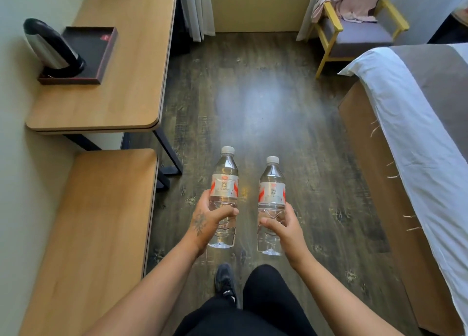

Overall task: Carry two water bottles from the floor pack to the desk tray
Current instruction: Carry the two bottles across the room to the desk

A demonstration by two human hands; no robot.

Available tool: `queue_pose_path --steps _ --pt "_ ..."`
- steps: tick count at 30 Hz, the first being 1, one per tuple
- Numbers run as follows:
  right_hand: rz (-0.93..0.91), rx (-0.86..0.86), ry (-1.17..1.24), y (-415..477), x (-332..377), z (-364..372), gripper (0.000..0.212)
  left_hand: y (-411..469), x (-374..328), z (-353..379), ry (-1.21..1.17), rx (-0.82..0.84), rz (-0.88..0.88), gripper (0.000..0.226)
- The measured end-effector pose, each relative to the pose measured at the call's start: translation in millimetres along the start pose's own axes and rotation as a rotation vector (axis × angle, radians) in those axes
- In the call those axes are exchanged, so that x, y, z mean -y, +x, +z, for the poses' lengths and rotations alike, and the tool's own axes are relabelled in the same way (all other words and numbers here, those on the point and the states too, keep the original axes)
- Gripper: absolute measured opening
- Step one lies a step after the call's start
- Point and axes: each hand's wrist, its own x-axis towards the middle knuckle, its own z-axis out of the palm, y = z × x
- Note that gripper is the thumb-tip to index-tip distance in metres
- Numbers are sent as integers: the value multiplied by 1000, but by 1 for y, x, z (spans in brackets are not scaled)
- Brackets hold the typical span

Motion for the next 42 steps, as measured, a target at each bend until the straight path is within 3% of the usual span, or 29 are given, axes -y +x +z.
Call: queue_pose_path --steps 10,25,42 --pt "-10 26 -13 146 62 -5 80 127 -73 14 -9 -25 -5 82" --pt "2 115 -31 355 170 -23 90 300 -195 51 -99 -94 -36 67" --pt "14 47 -82 551 257 47 94 500 -304 -15 -194 -86 -82 72"
